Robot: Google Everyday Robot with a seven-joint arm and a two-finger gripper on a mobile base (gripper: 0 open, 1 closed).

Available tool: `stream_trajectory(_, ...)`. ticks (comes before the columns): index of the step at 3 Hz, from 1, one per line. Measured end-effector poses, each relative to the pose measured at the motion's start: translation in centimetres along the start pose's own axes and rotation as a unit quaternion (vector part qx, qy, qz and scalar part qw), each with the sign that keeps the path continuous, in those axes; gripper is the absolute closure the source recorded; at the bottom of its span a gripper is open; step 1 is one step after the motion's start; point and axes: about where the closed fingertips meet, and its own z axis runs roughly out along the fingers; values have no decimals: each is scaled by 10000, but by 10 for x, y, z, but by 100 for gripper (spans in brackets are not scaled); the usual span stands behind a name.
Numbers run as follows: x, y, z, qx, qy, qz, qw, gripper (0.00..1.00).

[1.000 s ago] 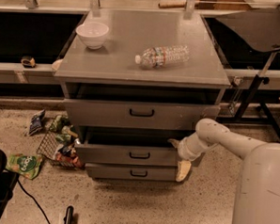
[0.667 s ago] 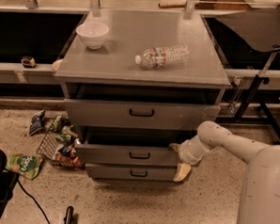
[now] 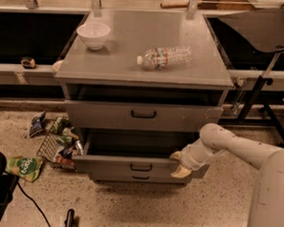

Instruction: Open middle drawer

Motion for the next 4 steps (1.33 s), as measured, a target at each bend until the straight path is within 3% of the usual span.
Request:
stream_trajectory(1,-9,4,-5,-12,13,-46,10000,88)
stream_trajectory(2,-23,14,-11,-21,-14,-103,9999,100)
stream_trajectory(4,-23,20,-8,-41,-172,-68,9998,100)
